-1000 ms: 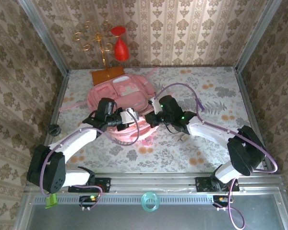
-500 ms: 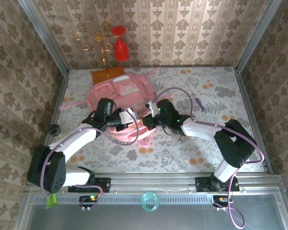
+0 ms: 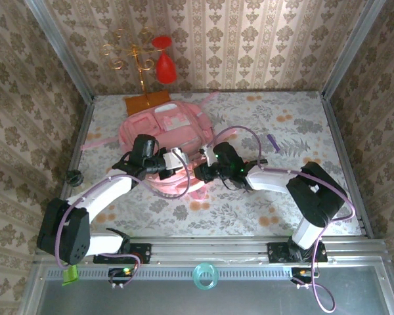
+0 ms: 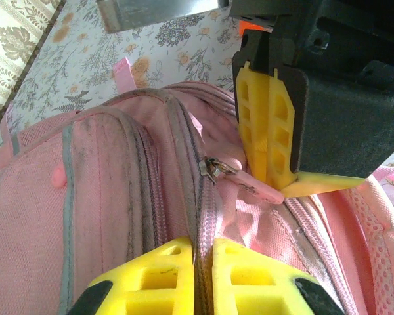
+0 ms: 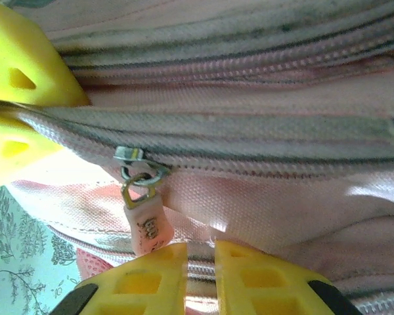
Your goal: Pack the student bag
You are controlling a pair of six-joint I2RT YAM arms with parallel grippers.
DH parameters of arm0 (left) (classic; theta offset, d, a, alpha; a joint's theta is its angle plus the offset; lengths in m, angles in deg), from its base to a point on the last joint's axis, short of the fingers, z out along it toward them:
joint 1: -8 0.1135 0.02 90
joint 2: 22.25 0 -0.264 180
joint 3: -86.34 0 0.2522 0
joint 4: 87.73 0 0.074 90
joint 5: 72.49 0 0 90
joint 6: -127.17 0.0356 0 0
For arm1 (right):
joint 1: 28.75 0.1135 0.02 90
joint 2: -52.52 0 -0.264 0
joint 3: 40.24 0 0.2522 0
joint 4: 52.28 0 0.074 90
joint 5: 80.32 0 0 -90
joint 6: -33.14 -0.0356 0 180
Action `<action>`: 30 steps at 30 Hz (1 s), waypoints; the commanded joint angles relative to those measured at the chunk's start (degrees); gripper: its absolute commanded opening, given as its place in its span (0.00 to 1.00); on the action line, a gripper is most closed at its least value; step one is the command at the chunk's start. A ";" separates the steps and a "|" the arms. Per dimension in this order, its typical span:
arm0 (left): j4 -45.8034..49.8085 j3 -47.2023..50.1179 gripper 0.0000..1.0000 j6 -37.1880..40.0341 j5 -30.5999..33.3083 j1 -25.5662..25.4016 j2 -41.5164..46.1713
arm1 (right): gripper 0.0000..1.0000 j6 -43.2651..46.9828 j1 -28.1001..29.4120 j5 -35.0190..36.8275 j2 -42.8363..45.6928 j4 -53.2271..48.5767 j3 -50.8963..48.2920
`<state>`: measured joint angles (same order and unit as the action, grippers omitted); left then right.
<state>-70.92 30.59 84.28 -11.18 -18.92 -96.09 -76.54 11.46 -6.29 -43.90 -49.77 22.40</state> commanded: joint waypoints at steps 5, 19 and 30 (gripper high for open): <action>-3.49 -0.91 0.00 -0.97 -1.23 0.21 1.80 | 0.25 1.53 0.24 7.87 8.67 -3.25 -5.55; -3.03 -0.98 0.00 -0.53 -0.83 0.23 2.64 | 0.44 5.10 3.26 9.49 6.34 -2.36 -0.52; -2.56 -0.97 0.00 0.08 -1.02 0.13 2.91 | 0.39 5.61 2.14 8.00 1.05 -2.83 3.77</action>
<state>-70.90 30.59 84.30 -10.74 -18.92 -95.28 -71.80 13.91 2.48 -41.45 -52.09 24.52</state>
